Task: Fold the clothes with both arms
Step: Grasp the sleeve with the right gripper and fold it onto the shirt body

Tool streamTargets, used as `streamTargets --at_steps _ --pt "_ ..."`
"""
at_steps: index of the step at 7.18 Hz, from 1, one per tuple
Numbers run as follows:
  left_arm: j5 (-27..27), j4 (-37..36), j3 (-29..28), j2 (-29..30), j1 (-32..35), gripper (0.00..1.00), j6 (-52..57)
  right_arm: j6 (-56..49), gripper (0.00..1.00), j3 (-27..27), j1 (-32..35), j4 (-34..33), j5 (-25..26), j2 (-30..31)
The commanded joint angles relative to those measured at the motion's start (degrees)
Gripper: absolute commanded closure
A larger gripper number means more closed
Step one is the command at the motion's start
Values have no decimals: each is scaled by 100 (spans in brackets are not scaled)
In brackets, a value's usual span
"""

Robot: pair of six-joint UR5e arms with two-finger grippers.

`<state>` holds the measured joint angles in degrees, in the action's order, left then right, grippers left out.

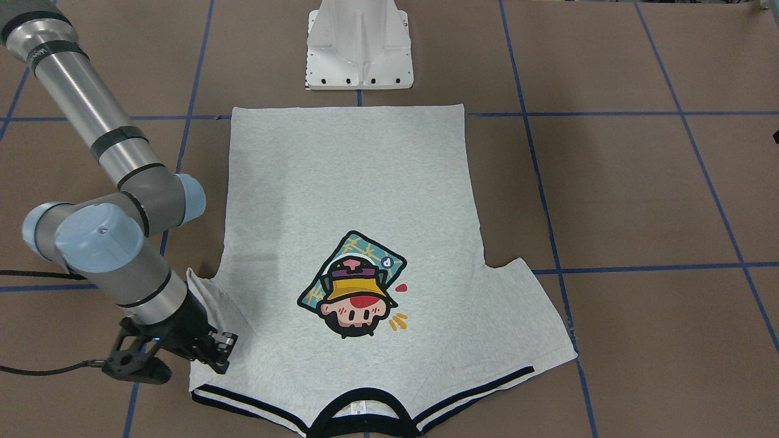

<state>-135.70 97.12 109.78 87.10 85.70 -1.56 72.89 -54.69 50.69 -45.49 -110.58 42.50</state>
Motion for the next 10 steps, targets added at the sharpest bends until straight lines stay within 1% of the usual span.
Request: streamTargets --at_steps 1,2,3,4,5,6,7,8,9,10 --pt "-9 -17 26 0 0 0 -2 138 100 1077 -339 -215 701 -958" --pt "-9 -9 35 0 0 0 -11 138 100 1275 -341 -215 896 -1006" --pt "-9 -17 43 8 0 0 -20 129 100 1312 -341 -215 1133 -998" --pt "-9 -18 35 17 0 0 -46 129 100 1312 -358 -215 1170 -1006" --pt "-9 -26 26 52 -9 0 -64 68 1 1260 -393 -206 1170 -1006" --pt "-9 -18 -18 105 -18 0 -73 -237 0 1216 -428 -206 1162 -998" --pt "-52 -18 -323 505 -70 0 -543 -406 0 841 -428 -232 1144 -841" --pt "-114 9 -743 1118 -419 0 -1565 -381 0 72 -428 -354 1109 -457" --pt "-97 -9 -991 1551 -935 0 -2080 -407 0 -1041 -437 -886 978 130" --pt "-88 35 -1437 2147 -1184 0 -2929 -381 0 -1940 -446 -1370 838 597"
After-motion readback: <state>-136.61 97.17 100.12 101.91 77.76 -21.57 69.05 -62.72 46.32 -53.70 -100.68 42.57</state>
